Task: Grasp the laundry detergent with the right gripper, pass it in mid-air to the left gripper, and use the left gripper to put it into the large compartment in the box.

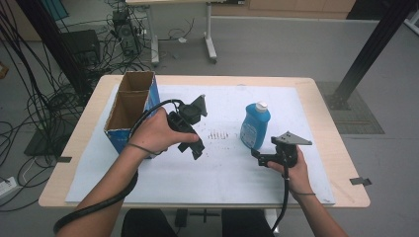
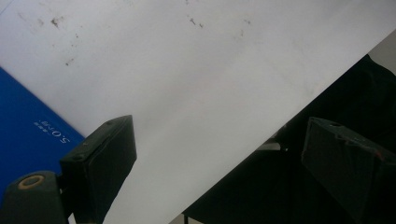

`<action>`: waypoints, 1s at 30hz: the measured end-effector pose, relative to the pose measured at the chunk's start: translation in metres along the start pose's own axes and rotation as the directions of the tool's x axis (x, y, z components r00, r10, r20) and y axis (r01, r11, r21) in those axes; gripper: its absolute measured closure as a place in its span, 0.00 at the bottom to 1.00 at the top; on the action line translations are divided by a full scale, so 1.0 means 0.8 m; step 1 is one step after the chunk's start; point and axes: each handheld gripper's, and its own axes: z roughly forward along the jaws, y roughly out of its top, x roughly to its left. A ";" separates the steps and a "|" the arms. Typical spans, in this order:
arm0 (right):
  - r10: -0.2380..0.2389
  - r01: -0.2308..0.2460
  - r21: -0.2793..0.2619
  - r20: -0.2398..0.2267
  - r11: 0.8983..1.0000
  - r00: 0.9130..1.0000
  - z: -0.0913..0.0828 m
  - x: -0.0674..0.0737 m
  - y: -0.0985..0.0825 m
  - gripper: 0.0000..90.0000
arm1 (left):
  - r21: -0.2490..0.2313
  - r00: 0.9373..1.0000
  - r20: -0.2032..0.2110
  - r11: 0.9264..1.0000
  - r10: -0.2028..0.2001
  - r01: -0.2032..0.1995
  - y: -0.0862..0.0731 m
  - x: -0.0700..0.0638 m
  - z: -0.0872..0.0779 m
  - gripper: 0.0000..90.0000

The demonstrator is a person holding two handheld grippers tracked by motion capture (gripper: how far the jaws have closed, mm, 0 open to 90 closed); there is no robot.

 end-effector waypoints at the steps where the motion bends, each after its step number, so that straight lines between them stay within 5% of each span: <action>1: 0.004 -0.004 -0.005 -0.004 1.000 1.000 0.001 0.001 0.000 0.04 | -0.001 1.000 0.000 1.000 -0.001 0.001 0.000 0.000 0.000 0.12; 30: 0.008 -0.009 -0.046 -0.024 0.999 1.000 0.039 0.004 0.001 0.04 | -0.002 1.000 0.006 1.000 -0.007 0.007 -0.002 0.001 0.000 0.12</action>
